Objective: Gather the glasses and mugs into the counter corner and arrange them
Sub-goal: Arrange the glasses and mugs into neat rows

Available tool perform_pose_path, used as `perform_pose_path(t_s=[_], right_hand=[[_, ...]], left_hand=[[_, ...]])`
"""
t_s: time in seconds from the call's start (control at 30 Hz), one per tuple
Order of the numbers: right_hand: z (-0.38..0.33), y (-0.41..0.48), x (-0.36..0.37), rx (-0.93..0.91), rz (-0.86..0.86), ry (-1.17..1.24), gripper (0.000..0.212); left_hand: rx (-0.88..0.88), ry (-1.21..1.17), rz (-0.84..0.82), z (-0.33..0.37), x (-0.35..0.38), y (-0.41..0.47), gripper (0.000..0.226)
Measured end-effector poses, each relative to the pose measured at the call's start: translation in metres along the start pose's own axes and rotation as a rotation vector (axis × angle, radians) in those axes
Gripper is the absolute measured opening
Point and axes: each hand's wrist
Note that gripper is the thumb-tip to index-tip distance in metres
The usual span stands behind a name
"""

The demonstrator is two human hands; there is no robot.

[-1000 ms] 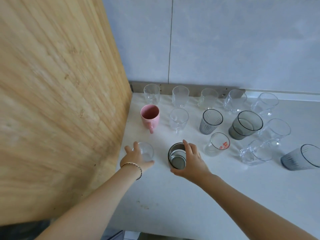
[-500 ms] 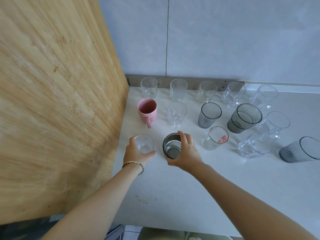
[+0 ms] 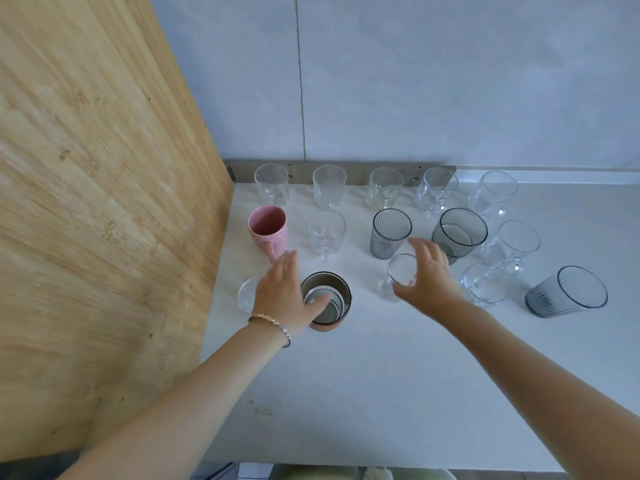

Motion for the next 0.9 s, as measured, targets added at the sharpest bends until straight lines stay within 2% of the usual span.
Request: perform_pose_path(t_s=[0.07, 0.17, 0.3, 0.47, 0.67, 0.83, 0.9], right_hand=[[0.014, 0.011, -0.004, 0.157, -0.09, 0.0, 0.094], [0.021, 0.019, 0.004, 0.164, -0.232, -0.043, 0.105], [0.017, 0.014, 0.018, 0.167, -0.138, -0.046, 0.079], [0.02, -0.021, 0.036, 0.141, -0.13, 0.01, 0.073], [0.024, -0.03, 0.041, 0.183, -0.09, 0.06, 0.078], [0.028, -0.032, 0.031, 0.157, -0.227, 0.048, 0.106], [0.041, -0.039, 0.018, 0.139, -0.244, 0.061, 0.103]], left_hand=[[0.041, 0.113, -0.123, 0.016, 0.009, 0.001, 0.099], [-0.006, 0.159, -0.197, 0.029, 0.021, 0.001, 0.1], [-0.043, 0.152, -0.224, 0.031, 0.026, -0.001, 0.095], [-0.053, 0.11, -0.178, 0.03, 0.027, -0.002, 0.094], [-0.061, 0.105, -0.167, 0.032, 0.026, -0.004, 0.094], [-0.089, 0.187, -0.181, 0.039, 0.025, -0.006, 0.095], [-0.089, 0.235, -0.17, 0.05, 0.027, -0.008, 0.097]])
Point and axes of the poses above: each hand's wrist, its own y-axis towards the middle knuckle, its own x-axis out of the palm, z = x × y, and after that the axes turned 1 degree about z, right-handed
